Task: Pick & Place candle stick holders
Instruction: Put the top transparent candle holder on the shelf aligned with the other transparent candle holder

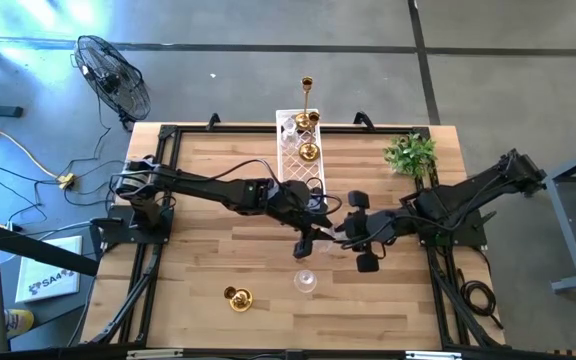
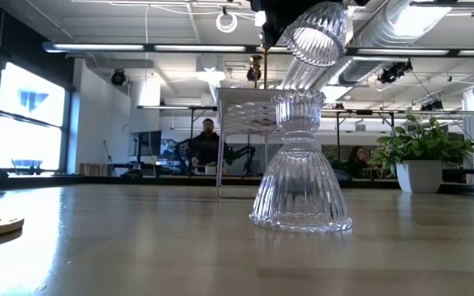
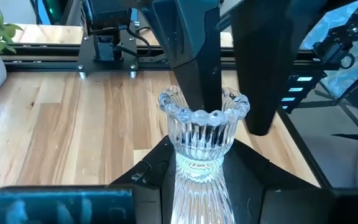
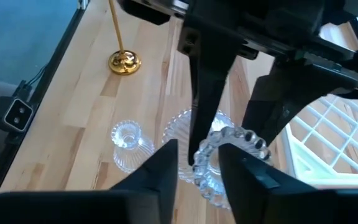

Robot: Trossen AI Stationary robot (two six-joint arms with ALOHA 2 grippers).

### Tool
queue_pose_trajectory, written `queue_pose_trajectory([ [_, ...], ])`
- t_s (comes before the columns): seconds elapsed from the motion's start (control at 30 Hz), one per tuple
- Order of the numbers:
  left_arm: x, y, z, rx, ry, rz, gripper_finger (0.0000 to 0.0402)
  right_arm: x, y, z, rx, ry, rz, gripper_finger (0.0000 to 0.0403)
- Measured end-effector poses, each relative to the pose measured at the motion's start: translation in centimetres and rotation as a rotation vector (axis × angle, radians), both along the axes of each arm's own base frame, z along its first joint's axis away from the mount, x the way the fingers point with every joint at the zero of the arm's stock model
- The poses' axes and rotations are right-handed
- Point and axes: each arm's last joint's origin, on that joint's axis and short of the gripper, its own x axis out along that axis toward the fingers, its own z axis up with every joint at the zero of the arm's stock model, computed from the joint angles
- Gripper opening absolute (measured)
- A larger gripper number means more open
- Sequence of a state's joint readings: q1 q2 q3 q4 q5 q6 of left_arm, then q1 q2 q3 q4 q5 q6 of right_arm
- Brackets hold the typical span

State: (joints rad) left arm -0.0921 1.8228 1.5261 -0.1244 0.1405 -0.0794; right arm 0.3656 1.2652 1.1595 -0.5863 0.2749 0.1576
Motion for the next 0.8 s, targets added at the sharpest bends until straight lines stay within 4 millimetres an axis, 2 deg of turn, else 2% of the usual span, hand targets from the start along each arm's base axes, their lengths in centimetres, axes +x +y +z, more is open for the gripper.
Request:
queue_pose_trajectory([
  [0.13, 0.0, 0.0, 0.0, -0.003, 0.004, 0.002, 0.0098, 0.0, 0.0, 0.0, -0.032, -0.005, 0.028, 0.0144],
  [0.27, 0.0, 0.0, 0.0, 0.001, 0.004, 0.003, 0.0098, 0.0, 0.0, 0.0, -0.055, -0.003, 0.051, 0.0159],
  [0.53, -0.1, 0.1, 0.1, 0.007, 0.004, 0.016, 0.0098, -0.1, -0.2, 0.1, -0.174, -0.010, 0.034, 0.0151],
  [0.8, 0.0, 0.0, 0.2, -0.001, -0.006, 0.005, 0.0098, -0.8, 1.0, 0.4, -0.243, -0.037, 0.090, 0.0149],
])
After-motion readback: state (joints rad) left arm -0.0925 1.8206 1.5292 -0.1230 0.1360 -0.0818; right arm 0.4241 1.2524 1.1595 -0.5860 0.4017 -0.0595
